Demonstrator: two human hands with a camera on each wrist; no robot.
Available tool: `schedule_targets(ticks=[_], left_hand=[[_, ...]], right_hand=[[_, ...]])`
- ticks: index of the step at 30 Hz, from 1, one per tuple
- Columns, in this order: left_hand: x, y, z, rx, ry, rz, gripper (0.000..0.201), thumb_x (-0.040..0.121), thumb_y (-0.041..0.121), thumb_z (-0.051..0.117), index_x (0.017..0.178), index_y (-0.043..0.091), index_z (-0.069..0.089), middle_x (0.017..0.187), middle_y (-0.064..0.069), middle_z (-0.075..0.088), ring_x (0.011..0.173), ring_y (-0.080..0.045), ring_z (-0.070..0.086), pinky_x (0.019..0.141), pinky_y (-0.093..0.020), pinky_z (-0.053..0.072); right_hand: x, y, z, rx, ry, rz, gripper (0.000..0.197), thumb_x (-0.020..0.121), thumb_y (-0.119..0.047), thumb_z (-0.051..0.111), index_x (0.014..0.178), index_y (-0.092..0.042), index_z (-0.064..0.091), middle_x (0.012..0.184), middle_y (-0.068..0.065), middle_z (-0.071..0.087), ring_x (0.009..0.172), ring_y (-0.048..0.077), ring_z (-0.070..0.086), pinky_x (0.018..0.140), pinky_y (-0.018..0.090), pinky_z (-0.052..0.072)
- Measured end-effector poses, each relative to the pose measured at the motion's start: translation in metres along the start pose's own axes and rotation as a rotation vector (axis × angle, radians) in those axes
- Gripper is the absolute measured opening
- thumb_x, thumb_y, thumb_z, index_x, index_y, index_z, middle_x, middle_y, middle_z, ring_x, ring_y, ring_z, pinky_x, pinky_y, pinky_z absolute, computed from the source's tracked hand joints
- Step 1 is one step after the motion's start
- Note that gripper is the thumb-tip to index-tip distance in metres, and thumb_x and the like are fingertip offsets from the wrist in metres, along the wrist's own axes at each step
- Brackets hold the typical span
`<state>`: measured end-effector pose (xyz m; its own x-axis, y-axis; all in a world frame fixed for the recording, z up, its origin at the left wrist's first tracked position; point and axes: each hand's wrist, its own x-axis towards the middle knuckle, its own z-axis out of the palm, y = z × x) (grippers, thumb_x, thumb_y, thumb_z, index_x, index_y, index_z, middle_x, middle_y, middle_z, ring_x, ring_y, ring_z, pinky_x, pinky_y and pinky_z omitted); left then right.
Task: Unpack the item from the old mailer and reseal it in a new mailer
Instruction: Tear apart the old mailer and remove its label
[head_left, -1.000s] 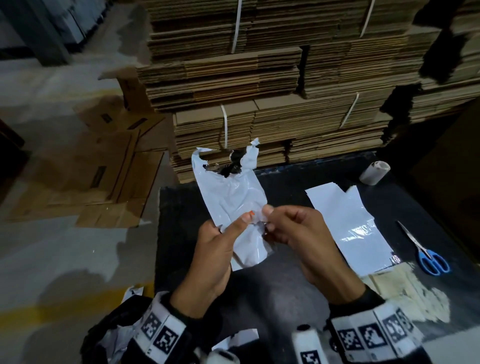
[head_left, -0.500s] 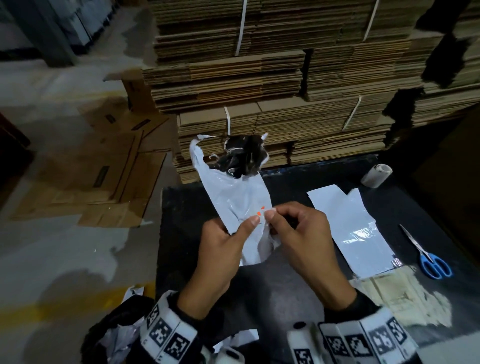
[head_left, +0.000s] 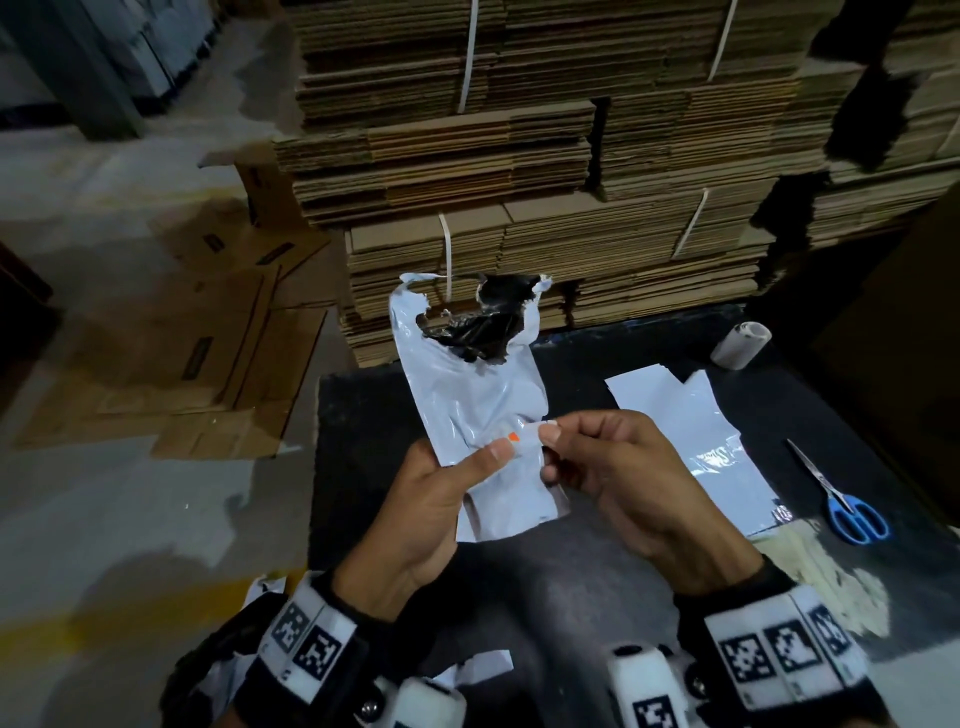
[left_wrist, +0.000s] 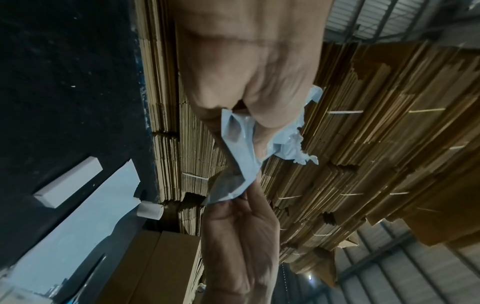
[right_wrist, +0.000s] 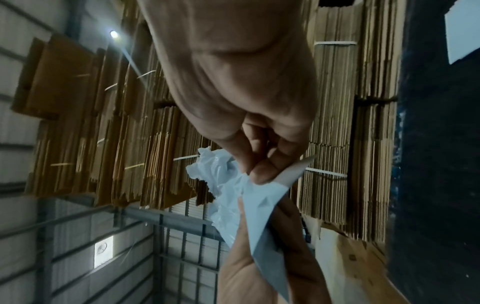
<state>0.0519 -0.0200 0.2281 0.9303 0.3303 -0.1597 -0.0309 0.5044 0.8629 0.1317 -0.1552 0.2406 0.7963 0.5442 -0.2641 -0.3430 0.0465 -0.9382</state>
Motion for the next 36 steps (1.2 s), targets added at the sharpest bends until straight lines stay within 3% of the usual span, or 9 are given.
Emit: schedule_targets(ticks=[3, 6, 10, 13, 15, 18, 22, 29, 36], left_hand=[[-0.002, -0.001, -0.002, -0.012, 0.005, -0.037, 0.032, 0.071, 0.011, 0.065, 0.101, 0.02, 0.07, 0.1, -0.001, 0.076, 0.091, -0.02, 0.073, 0.071, -0.028, 0.059], [-0.004, 0.001, -0.006, 0.027, 0.013, -0.021, 0.033, 0.067, 0.013, 0.067, 0.099, 0.021, 0.067, 0.092, 0.005, 0.077, 0.085, -0.014, 0.073, 0.067, -0.023, 0.058], [-0.007, 0.004, -0.007, 0.056, 0.024, -0.006, 0.033, 0.071, 0.012, 0.067, 0.105, 0.016, 0.067, 0.104, -0.003, 0.075, 0.096, -0.021, 0.072, 0.078, -0.029, 0.058], [-0.009, 0.006, -0.006, 0.069, 0.027, 0.004, 0.022, 0.081, 0.005, 0.063, 0.097, 0.019, 0.07, 0.1, -0.001, 0.076, 0.094, -0.02, 0.072, 0.077, -0.028, 0.059], [-0.01, 0.007, -0.004, 0.061, 0.017, 0.014, 0.021, 0.082, 0.007, 0.062, 0.087, 0.023, 0.075, 0.096, 0.001, 0.076, 0.091, -0.018, 0.072, 0.079, -0.03, 0.059], [-0.013, 0.009, 0.002, 0.089, 0.013, 0.055, 0.024, 0.073, 0.016, 0.066, 0.076, 0.036, 0.078, 0.086, 0.009, 0.077, 0.083, -0.01, 0.073, 0.07, -0.022, 0.058], [-0.013, 0.006, 0.001, 0.19, 0.083, 0.151, 0.028, 0.079, 0.003, 0.071, 0.083, 0.031, 0.067, 0.076, 0.021, 0.074, 0.074, 0.0, 0.071, 0.058, -0.013, 0.052], [-0.011, 0.005, -0.008, 0.121, 0.042, 0.064, 0.032, 0.083, -0.003, 0.063, 0.101, 0.023, 0.067, 0.097, 0.004, 0.076, 0.092, -0.018, 0.072, 0.071, -0.025, 0.057], [-0.009, 0.004, -0.006, 0.003, 0.007, 0.029, 0.034, 0.077, 0.0, 0.063, 0.103, 0.022, 0.068, 0.1, 0.001, 0.076, 0.093, -0.018, 0.072, 0.071, -0.026, 0.058]], right_hand=[[-0.004, 0.001, 0.003, 0.036, -0.003, 0.003, 0.016, 0.086, -0.004, 0.061, 0.075, 0.003, 0.069, 0.065, 0.011, 0.062, 0.056, 0.017, 0.056, 0.058, 0.022, 0.051], [-0.009, 0.003, 0.007, 0.006, 0.036, -0.041, 0.021, 0.086, -0.008, 0.064, 0.067, -0.001, 0.068, 0.066, 0.014, 0.059, 0.062, 0.022, 0.057, 0.061, 0.029, 0.053], [-0.014, 0.003, 0.01, -0.022, 0.06, -0.092, 0.04, 0.082, -0.031, 0.067, 0.074, 0.008, 0.067, 0.067, 0.013, 0.058, 0.065, 0.021, 0.059, 0.067, 0.035, 0.052], [-0.016, 0.006, 0.018, -0.243, 0.128, -0.212, 0.014, 0.082, -0.019, 0.072, 0.077, -0.006, 0.075, 0.065, 0.003, 0.07, 0.058, 0.008, 0.061, 0.058, 0.022, 0.051], [-0.014, 0.011, 0.019, -0.295, 0.204, -0.259, 0.008, 0.082, -0.015, 0.073, 0.077, -0.01, 0.076, 0.067, 0.0, 0.072, 0.057, 0.007, 0.062, 0.056, 0.021, 0.051], [-0.012, 0.017, 0.018, -0.38, 0.281, -0.314, 0.007, 0.083, -0.019, 0.072, 0.08, -0.014, 0.076, 0.073, -0.003, 0.073, 0.064, 0.007, 0.067, 0.061, 0.022, 0.054], [-0.01, 0.018, 0.02, -0.509, 0.266, -0.358, 0.01, 0.085, -0.022, 0.069, 0.082, -0.015, 0.075, 0.076, -0.006, 0.071, 0.069, 0.008, 0.067, 0.064, 0.023, 0.055], [-0.008, 0.005, 0.013, -0.306, 0.068, -0.132, 0.017, 0.088, -0.012, 0.066, 0.08, 0.002, 0.072, 0.064, 0.012, 0.067, 0.058, 0.014, 0.061, 0.057, 0.021, 0.051], [-0.006, 0.007, 0.01, 0.047, 0.046, 0.0, 0.027, 0.086, -0.007, 0.064, 0.089, 0.02, 0.061, 0.067, 0.013, 0.059, 0.058, 0.015, 0.059, 0.062, 0.023, 0.053]])
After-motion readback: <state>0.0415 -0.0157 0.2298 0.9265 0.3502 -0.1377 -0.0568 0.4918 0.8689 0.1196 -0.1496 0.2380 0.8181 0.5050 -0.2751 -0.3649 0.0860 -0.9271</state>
